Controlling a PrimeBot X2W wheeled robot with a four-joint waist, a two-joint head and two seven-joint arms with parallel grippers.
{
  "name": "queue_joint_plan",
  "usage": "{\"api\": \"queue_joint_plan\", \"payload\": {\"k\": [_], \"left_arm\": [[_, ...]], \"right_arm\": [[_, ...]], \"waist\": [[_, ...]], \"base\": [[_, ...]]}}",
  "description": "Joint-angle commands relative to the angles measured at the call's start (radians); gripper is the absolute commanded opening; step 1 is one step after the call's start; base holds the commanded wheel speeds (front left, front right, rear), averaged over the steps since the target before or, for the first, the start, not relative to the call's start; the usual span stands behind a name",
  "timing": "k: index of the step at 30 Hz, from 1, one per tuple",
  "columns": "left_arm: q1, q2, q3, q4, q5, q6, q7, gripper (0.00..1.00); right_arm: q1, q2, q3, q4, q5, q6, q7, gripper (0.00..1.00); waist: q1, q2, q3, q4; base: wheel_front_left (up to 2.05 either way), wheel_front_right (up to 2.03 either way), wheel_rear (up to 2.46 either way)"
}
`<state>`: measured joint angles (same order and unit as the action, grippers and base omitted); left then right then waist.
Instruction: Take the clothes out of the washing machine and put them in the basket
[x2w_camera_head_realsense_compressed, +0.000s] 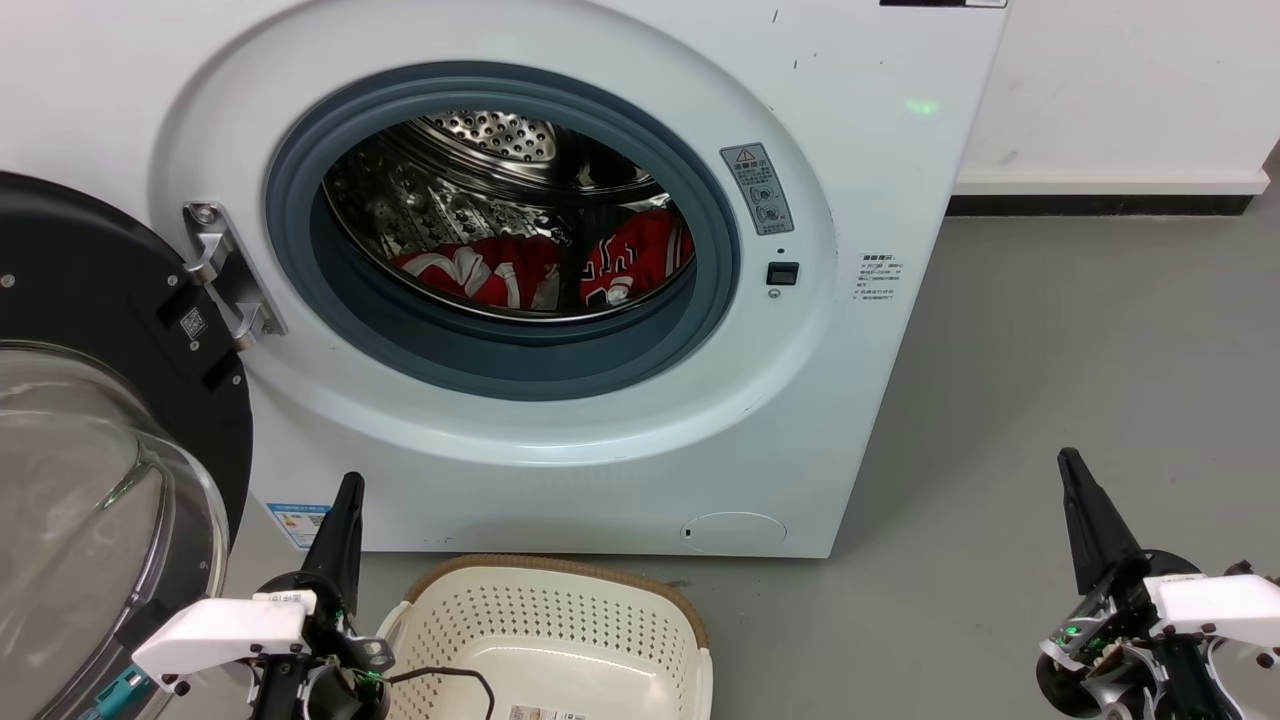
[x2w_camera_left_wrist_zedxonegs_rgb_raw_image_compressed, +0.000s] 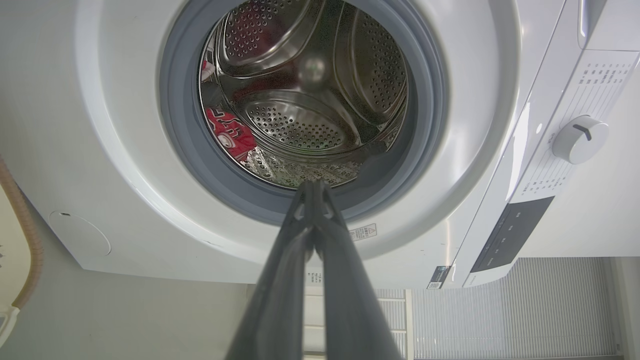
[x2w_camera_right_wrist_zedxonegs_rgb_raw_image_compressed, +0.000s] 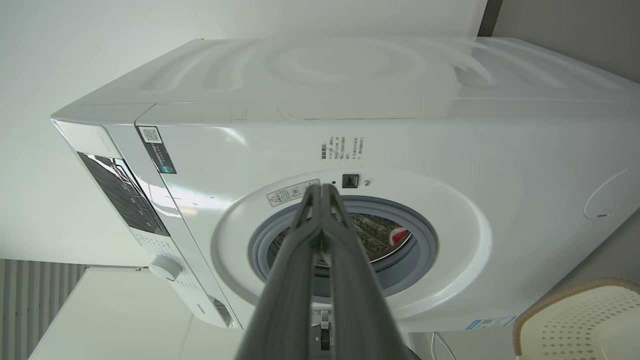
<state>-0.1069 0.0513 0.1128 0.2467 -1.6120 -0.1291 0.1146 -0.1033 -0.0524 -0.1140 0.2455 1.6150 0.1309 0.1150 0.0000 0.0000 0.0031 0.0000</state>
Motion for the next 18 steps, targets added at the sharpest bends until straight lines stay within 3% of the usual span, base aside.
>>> {"api": "queue_joint_plan", "payload": {"k": [1, 18], "left_arm": [[-0.007, -0.002, 0.003, -0.001, -0.002, -0.004, 0.002, 0.00], [-0.007, -0.002, 0.003, -0.001, -0.002, -0.004, 0.002, 0.00]], "right_arm": [[-0.013, 0.003, 0.000, 0.001, -0.004, 0.000, 0.000, 0.00], [-0.013, 0.003, 0.001, 0.001, -0.004, 0.000, 0.000, 0.00]], "waist": [[0.0000, 0.0000, 0.000, 0.000], [0.0000, 0.0000, 0.000, 0.000]], "base": [[0.00, 0.00, 0.00], [0.00, 0.00, 0.00]]}}
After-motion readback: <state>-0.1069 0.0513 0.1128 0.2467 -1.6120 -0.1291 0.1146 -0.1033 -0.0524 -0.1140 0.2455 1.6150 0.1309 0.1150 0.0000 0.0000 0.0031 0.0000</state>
